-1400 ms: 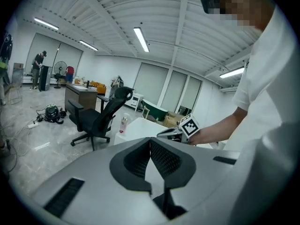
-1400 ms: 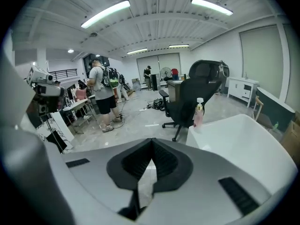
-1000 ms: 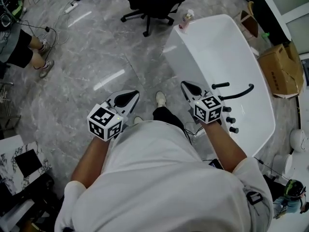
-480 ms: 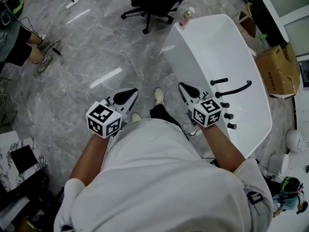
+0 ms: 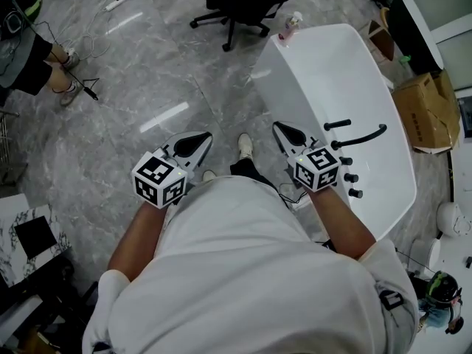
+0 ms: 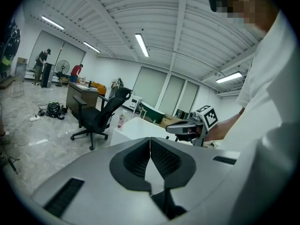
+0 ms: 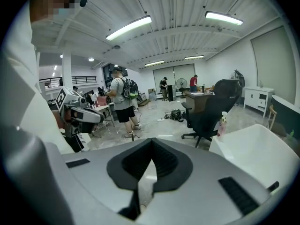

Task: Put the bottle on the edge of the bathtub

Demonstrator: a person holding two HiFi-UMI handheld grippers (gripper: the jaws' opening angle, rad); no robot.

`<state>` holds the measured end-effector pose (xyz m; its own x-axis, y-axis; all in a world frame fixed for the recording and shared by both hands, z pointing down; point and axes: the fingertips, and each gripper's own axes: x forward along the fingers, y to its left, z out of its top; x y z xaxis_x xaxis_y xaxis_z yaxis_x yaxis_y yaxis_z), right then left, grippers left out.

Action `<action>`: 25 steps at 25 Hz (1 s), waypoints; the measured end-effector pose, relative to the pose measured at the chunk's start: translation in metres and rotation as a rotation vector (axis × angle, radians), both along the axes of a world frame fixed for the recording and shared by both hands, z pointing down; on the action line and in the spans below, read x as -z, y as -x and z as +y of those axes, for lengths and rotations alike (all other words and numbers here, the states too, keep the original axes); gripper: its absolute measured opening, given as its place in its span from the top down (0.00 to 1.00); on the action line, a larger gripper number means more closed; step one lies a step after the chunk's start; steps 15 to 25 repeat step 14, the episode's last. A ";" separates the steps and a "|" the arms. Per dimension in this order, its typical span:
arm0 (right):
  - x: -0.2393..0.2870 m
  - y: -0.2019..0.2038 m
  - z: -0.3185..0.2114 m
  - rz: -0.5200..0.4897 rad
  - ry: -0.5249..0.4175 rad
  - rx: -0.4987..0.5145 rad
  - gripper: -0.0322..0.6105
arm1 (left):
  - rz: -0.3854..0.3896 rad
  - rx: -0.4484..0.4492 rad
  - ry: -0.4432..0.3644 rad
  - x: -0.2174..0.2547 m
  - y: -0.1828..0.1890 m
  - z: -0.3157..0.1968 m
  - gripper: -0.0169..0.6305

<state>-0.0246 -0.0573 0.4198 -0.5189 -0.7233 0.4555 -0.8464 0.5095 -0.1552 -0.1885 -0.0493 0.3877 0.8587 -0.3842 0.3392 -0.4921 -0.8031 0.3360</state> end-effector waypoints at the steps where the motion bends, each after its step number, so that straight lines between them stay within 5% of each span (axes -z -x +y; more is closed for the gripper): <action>1: 0.002 0.000 -0.001 0.000 -0.003 0.000 0.94 | 0.001 0.002 -0.002 0.001 0.000 -0.001 0.95; 25: 0.012 0.001 -0.019 0.013 -0.032 0.015 0.94 | -0.006 0.006 -0.011 0.005 0.004 -0.011 0.95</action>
